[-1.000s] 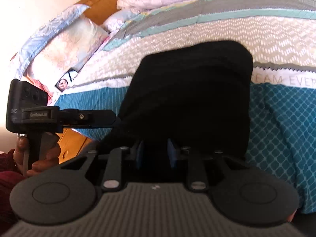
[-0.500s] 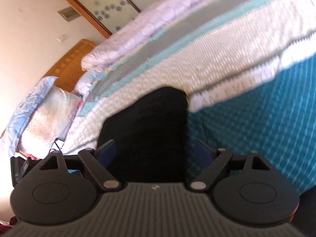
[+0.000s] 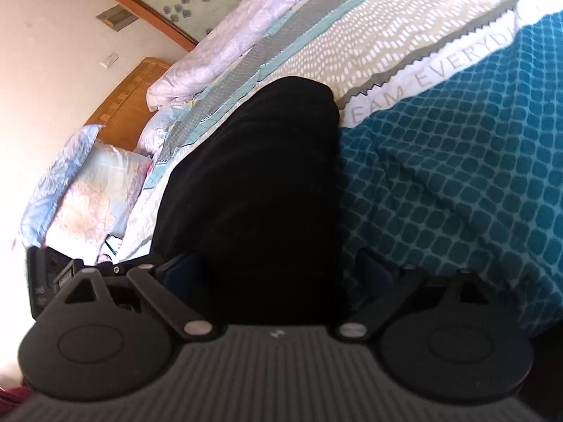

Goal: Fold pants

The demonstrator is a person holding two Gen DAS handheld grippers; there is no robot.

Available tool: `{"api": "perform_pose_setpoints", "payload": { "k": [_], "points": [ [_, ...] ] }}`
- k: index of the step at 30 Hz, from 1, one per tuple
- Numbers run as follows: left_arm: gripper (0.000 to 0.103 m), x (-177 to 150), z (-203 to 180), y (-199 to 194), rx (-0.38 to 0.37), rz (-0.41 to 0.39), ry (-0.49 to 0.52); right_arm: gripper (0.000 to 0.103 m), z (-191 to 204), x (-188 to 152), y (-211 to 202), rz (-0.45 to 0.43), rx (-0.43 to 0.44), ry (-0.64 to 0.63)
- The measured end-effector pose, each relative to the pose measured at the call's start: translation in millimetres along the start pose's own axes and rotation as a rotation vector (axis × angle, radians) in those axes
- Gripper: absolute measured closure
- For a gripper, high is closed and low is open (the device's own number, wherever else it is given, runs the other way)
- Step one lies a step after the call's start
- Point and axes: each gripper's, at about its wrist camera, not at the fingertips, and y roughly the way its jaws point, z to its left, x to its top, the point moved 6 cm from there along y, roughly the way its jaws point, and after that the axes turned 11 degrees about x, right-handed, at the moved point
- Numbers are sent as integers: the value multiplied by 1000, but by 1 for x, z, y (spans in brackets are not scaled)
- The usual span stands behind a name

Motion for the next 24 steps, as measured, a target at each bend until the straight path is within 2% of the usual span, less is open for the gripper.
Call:
{"api": "perform_pose_setpoints", "payload": {
  "k": [3,5,11,24],
  "points": [
    [0,-6,-6,-1,46,-25,56,4,2,-2,2,-22,-8,-23],
    [0,-8,-6,-3,52,-37,53,3,3,-4,2,-37,-12,-42],
    [0,-7,-1,-7,15,-33,21,0,5,-6,7,-36,-18,-73],
    [0,-7,2,-5,-9,-37,30,0,5,-5,8,-44,-26,-71]
  ]
}}
